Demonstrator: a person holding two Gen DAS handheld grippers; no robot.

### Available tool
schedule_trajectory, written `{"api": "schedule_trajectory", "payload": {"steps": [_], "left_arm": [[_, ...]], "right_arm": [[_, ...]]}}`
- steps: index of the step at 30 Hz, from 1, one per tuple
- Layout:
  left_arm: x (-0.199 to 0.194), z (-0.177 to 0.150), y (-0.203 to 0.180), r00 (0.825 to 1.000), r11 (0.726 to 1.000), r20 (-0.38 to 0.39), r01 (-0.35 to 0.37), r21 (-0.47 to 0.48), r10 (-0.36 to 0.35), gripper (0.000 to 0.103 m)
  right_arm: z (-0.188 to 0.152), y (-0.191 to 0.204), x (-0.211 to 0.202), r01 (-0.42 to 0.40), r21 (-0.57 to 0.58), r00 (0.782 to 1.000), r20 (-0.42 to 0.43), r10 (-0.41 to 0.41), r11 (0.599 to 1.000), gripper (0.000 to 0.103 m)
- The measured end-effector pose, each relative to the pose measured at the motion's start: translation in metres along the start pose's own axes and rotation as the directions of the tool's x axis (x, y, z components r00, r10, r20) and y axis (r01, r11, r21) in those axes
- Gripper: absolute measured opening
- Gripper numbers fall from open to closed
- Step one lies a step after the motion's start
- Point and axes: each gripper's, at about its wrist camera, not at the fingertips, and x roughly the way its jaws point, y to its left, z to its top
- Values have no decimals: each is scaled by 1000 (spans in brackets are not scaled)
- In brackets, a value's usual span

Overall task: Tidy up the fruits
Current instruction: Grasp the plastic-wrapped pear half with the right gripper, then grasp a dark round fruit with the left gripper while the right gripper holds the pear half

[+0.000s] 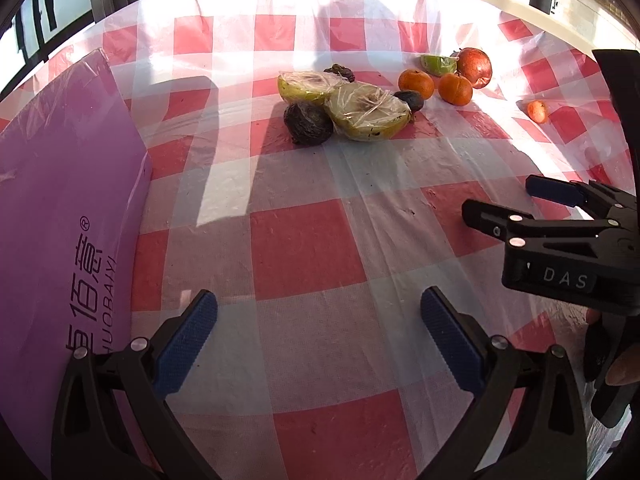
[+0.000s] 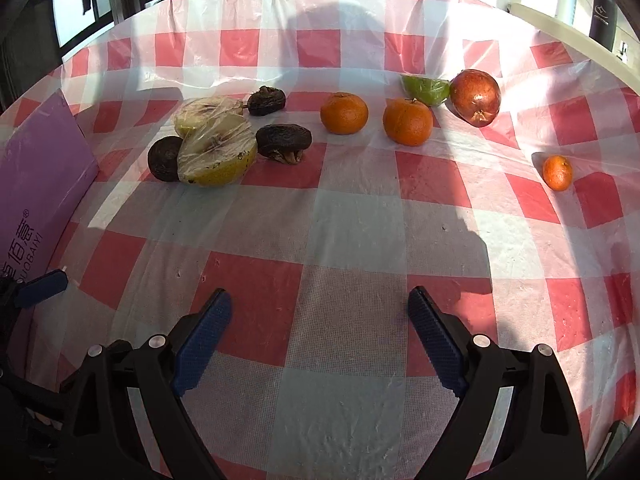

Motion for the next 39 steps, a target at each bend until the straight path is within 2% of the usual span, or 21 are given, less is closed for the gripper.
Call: {"api": "schedule_trajectory", "payload": {"steps": [4, 10, 13, 15, 16, 17, 20, 24, 27, 32, 35, 37, 39], "left_arm": [[-3, -5, -1, 1000, 1000, 7, 10, 12, -11, 102], [-3, -5, -1, 1000, 1000, 9, 8, 8, -8, 102], [-4, -5, -1, 1000, 1000, 9, 8, 6, -8, 102], [-4, -5, -2, 1000, 1000, 9, 7, 7, -7, 102], [-4, -5, -2, 1000, 1000, 8, 7, 6, -8, 102], [-3, -3, -2, 1000, 1000, 7, 7, 6, -7, 102], [0, 2, -1, 1000, 1000, 5, 1, -7, -1, 102], [13, 23, 5, 1000, 999, 7, -4, -51, 4, 101], [30, 49, 10, 1000, 996, 10, -10, -89, 11, 100], [58, 93, 12, 999, 989, 30, -26, -144, 31, 87], [69, 110, 9, 998, 989, 30, -53, -139, 58, 75], [71, 114, 4, 996, 990, 29, -81, -116, 84, 63], [69, 114, -1, 997, 994, 43, -64, -88, 69, 36]], "right_arm": [[27, 25, 20, -52, -89, 999, 7, 53, 995, 81], [62, 41, 44, -92, -122, 996, 5, 93, 988, 75], [72, 47, 50, -102, -135, 995, 6, 104, 986, 74], [75, 47, 53, -112, -139, 993, 7, 114, 984, 69], [75, 47, 53, -115, -138, 993, 10, 118, 984, 67], [75, 46, 51, -135, -137, 990, 20, 139, 981, 59], [71, 35, 43, -170, -95, 982, 63, 176, 981, 58], [46, 8, 20, -103, -28, 988, 110, 105, 994, 58], [19, -27, -1, -93, 73, 986, 148, 81, 993, 58], [-15, -67, -24, -154, 188, 971, 212, 113, 970, 58], [-19, -79, -28, -238, 218, 951, 252, 181, 947, 58], [-19, -85, -25, -271, 245, 944, 257, 207, 931, 58], [-20, -92, -22, -309, 273, 934, 266, 237, 911, 58]]}}
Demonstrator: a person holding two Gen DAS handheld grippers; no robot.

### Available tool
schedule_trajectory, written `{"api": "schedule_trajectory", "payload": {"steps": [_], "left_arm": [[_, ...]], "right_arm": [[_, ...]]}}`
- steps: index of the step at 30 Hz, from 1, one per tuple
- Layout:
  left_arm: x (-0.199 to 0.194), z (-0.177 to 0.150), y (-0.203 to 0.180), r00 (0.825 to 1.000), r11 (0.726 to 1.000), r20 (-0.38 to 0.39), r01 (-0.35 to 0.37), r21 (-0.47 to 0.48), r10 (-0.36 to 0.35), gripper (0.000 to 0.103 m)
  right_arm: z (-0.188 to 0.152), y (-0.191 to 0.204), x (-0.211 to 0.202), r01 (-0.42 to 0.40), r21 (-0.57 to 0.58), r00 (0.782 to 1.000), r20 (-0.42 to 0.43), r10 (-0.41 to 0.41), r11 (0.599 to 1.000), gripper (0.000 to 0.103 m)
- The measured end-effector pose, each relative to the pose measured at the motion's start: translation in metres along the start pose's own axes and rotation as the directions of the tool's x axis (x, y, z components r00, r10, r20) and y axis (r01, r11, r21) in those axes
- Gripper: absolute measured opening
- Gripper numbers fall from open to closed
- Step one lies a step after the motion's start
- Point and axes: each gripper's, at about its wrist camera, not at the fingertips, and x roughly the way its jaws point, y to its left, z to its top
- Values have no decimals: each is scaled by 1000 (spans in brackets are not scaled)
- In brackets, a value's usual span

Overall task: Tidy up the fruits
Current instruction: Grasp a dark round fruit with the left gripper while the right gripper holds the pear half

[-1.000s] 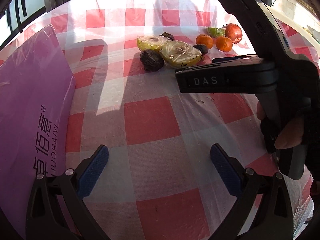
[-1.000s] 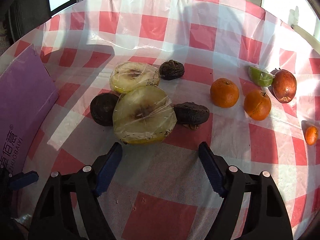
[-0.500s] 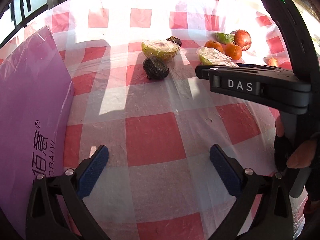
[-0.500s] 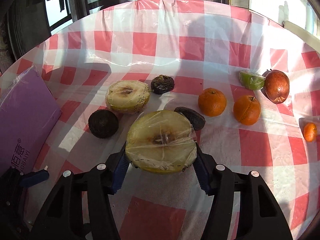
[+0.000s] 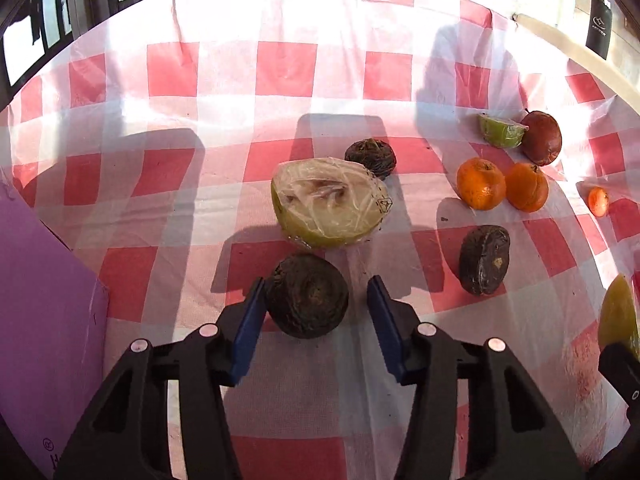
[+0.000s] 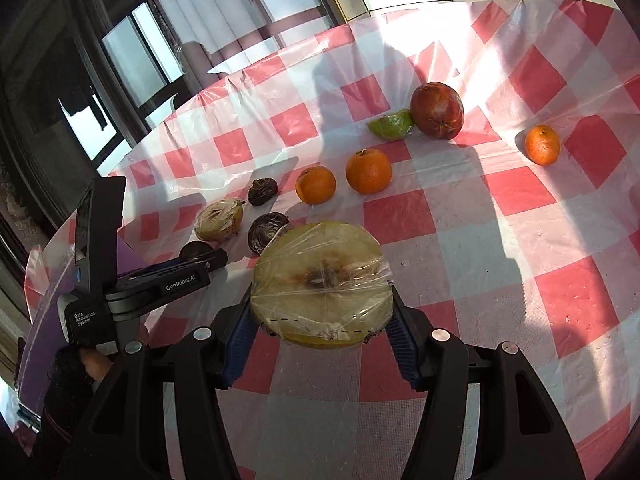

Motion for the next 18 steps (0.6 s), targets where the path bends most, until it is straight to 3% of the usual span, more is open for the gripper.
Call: {"api": "schedule_trajectory", "payload": {"steps": [14, 18], "left_arm": [[-2, -3, 5, 1000, 1000, 11, 23, -20, -23, 35], [-14, -8, 10, 998, 998, 57, 8, -56, -5, 35]], "right_arm": [[-1, -11, -4, -12, 55, 999, 39, 10, 998, 58], [-2, -11, -5, 3, 62, 999, 34, -5, 998, 58]]}}
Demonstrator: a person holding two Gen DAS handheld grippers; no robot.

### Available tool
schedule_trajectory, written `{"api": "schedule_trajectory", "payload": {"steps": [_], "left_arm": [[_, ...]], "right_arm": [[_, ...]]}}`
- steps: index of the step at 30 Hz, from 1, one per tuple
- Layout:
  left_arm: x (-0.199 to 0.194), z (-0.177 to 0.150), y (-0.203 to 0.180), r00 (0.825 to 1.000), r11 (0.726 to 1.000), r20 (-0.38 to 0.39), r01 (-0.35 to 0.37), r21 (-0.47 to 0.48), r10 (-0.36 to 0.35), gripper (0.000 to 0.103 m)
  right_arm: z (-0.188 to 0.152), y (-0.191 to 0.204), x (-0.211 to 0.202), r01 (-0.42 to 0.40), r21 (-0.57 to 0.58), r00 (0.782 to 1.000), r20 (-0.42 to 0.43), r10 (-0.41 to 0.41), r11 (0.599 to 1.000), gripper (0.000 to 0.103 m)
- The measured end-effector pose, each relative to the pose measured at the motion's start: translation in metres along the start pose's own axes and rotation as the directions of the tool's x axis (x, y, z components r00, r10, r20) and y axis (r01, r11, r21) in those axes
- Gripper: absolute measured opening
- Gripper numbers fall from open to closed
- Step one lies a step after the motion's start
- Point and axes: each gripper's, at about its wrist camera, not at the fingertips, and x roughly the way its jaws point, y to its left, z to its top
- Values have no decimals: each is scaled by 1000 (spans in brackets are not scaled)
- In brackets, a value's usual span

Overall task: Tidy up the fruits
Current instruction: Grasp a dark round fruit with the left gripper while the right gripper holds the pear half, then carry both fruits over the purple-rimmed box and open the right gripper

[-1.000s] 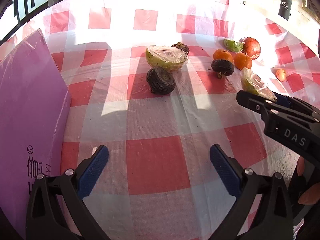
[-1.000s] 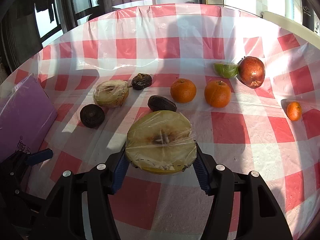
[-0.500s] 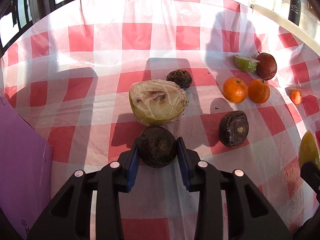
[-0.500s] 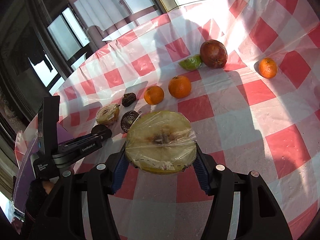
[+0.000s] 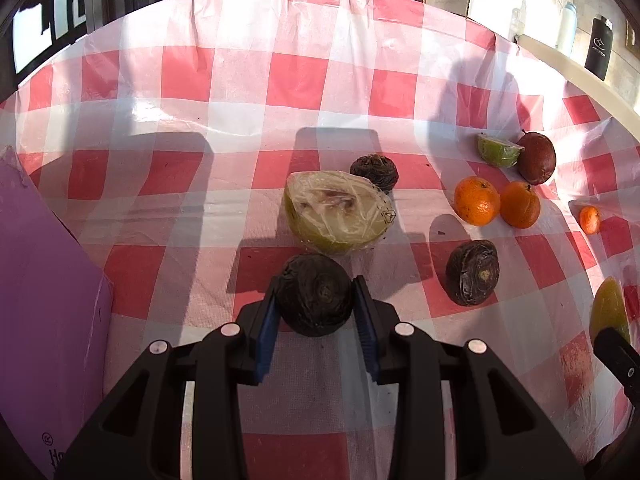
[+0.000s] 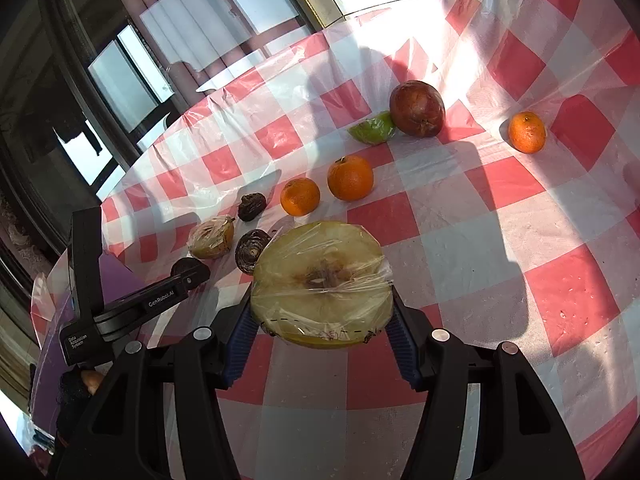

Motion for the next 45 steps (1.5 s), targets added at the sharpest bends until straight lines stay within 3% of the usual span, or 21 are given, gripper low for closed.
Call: {"api": "schedule_trajectory", "payload": {"steps": [9, 13, 18, 28, 37, 45], "left_arm": [[-89, -69, -32, 996, 997, 76, 51, 58, -55, 35], [-124, -93, -30, 993, 995, 93, 63, 77, -70, 35], [-156, -104, -18, 988, 995, 132, 76, 71, -85, 35], [-208, -106, 7, 970, 996, 227, 83, 39, -90, 35], [-266, -104, 72, 929, 998, 371, 5, -59, 18, 35], [-276, -113, 163, 921, 972, 349, -104, -213, 175, 35]], "right_arm": [[-2, 2, -9, 51, 14, 998, 36, -51, 999, 58], [-22, 11, -33, 59, 62, 994, 90, -64, 996, 58], [-52, 35, -62, 48, 38, 985, 164, -54, 998, 58], [-60, 86, -85, 4, -70, 988, 156, 7, 998, 58], [-65, 178, -96, -101, -253, 979, 149, 142, 962, 58], [-76, 270, -82, -203, -413, 962, 85, 259, 888, 59]]}}
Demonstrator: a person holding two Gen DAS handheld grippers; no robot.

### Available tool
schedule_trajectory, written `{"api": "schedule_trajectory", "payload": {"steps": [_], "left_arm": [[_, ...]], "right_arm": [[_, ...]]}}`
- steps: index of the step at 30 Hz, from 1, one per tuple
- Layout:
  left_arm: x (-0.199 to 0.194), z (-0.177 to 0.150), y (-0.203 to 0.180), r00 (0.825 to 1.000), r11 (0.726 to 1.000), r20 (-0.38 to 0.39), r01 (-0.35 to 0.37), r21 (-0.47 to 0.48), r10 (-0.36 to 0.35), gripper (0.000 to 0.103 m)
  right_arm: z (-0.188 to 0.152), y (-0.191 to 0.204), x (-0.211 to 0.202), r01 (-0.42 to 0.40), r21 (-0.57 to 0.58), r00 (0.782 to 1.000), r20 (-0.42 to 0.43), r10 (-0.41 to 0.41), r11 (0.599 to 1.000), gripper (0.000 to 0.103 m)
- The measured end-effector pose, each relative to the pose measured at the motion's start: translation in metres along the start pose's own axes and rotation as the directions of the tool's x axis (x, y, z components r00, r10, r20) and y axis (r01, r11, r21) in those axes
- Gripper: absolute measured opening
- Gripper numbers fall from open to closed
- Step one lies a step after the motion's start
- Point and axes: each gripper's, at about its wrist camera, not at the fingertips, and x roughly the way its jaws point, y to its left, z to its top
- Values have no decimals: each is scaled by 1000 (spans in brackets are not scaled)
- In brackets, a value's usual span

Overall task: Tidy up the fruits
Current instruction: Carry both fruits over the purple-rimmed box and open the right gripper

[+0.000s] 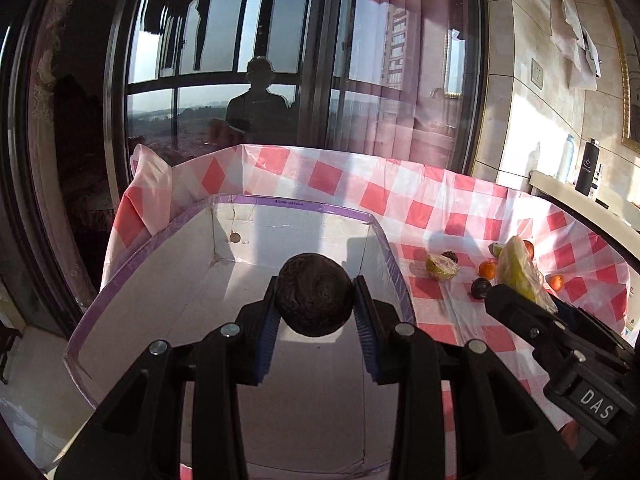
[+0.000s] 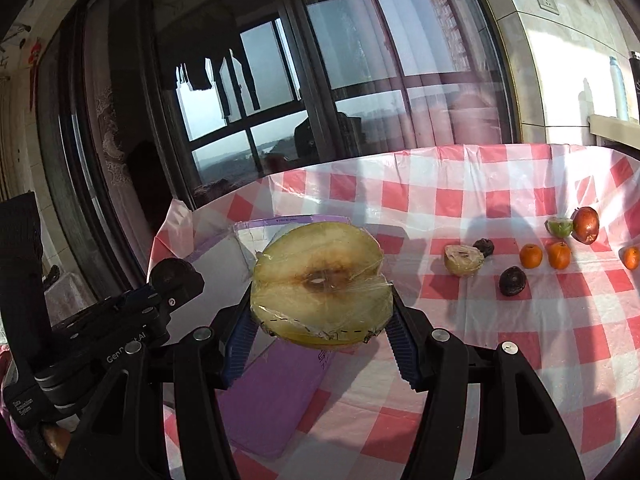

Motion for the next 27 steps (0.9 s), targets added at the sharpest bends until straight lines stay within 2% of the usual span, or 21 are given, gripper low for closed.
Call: {"api": "schedule_trajectory", "payload": {"steps": [4, 6, 8, 11, 13, 17, 19, 24, 27], "left_arm": [[15, -1, 36, 996, 997, -57, -75, -28, 73, 35], [24, -2, 50, 990, 994, -101, -104, -34, 100, 35], [34, -4, 60, 979, 990, -150, -139, -18, 135, 35], [49, -8, 71, 961, 988, -234, -153, 7, 150, 36], [59, -12, 75, 945, 990, -295, -138, 26, 139, 36], [74, -21, 77, 910, 992, -396, -106, 67, 124, 36], [75, -23, 79, 907, 997, -413, -69, 44, 81, 37], [79, -24, 79, 894, 997, -441, -60, 45, 73, 39], [79, -23, 79, 896, 997, -438, -63, 34, 71, 49]], "right_arm": [[7, 38, 33, -44, -90, 997, -63, 38, 995, 59], [6, 54, 54, -42, -155, 992, -127, 23, 987, 59], [2, 67, 77, -40, -227, 977, -211, -9, 973, 59], [-10, 80, 108, -22, -331, 935, -341, -98, 943, 59], [-16, 84, 123, -35, -375, 903, -409, -132, 926, 59], [-27, 94, 141, -63, -454, 839, -506, -199, 889, 59], [-34, 99, 146, -68, -496, 822, -519, -233, 865, 59], [-34, 99, 146, -74, -486, 814, -533, -229, 871, 61], [-32, 97, 144, -71, -476, 824, -523, -218, 877, 65]]}}
